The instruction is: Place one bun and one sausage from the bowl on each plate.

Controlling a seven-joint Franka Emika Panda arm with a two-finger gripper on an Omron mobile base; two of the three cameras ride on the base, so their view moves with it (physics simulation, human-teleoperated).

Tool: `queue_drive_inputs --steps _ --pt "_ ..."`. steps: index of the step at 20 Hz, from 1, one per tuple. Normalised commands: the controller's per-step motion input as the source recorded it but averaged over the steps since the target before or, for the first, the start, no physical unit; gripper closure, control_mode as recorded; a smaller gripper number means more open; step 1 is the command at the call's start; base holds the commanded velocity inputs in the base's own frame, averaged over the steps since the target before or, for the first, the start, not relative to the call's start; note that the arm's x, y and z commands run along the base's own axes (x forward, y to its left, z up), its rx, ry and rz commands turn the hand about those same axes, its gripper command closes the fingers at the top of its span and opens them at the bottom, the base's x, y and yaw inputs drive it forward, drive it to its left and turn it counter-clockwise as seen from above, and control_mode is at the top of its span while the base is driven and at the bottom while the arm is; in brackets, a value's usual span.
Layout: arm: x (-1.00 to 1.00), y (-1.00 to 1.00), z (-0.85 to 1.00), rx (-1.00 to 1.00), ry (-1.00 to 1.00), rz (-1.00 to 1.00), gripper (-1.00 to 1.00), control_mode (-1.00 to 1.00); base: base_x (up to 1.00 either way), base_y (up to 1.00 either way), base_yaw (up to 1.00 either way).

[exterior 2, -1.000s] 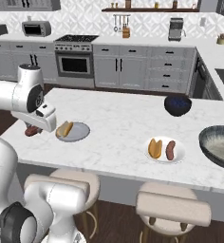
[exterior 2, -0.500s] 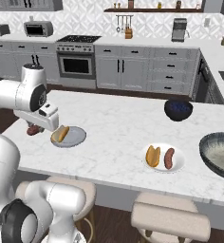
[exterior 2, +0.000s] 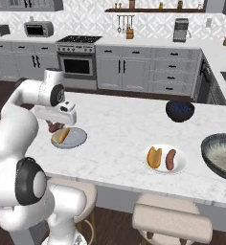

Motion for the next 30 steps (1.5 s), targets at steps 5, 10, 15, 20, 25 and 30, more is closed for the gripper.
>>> queue_drive_inputs --steps 5,10,15,20,25,30 --pt "0.98 0.00 -0.39 0.00 0.19 0.40 1.00 -1.00 0.00 0.00 0.00" --pt "0.73 0.00 -0.70 -0.07 -0.03 0.09 1.00 -1.00 0.00 0.00 0.00" --pt "0.41 0.01 -0.66 -0.01 -0.14 0.00 1.00 -1.00 0.00 0.00 0.00" --pt "0.32 0.05 -0.64 0.10 -0.24 0.00 1.00 -1.00 0.00 0.00 0.00" --pt "0.25 0.13 -0.40 0.04 -0.12 0.00 1.00 -1.00 0.00 0.00 0.00" --pt "0.31 0.11 -0.22 0.00 -0.07 0.00 1.00 -1.00 0.00 0.00 0.00"
